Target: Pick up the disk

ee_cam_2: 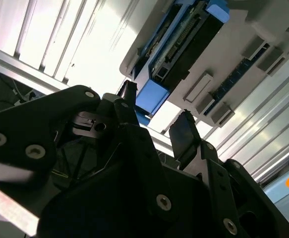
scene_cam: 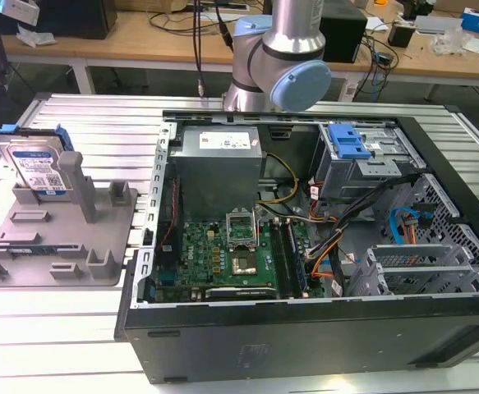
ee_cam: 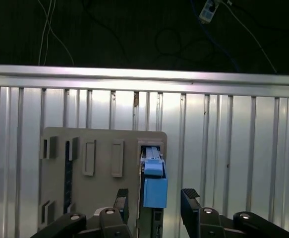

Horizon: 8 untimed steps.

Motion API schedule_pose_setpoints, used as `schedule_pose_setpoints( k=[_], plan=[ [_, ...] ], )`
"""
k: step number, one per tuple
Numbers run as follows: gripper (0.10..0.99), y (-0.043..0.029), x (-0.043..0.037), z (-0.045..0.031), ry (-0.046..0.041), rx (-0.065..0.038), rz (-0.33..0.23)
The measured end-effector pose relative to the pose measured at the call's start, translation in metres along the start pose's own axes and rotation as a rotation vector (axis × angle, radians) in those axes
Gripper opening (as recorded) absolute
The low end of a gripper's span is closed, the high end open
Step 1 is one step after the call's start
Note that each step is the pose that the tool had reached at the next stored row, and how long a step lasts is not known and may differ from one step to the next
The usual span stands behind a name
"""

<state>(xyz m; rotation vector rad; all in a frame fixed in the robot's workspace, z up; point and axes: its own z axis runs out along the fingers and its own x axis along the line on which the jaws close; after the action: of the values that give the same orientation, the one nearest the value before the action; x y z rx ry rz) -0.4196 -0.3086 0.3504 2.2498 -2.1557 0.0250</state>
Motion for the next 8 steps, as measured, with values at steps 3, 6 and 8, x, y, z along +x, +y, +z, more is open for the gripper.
schedule_pose_setpoints(
  k=[3,6,8],
  plan=[
    [0.541,0.0,-0.0001,0.0025,0.0,0.0,0.0],
    [0.541,0.0,-0.0002,0.0045,0.0,0.0,0.0],
    [0.541,-0.0002,-0.0003,0.0057,0.0,0.0,0.0]
  ],
)
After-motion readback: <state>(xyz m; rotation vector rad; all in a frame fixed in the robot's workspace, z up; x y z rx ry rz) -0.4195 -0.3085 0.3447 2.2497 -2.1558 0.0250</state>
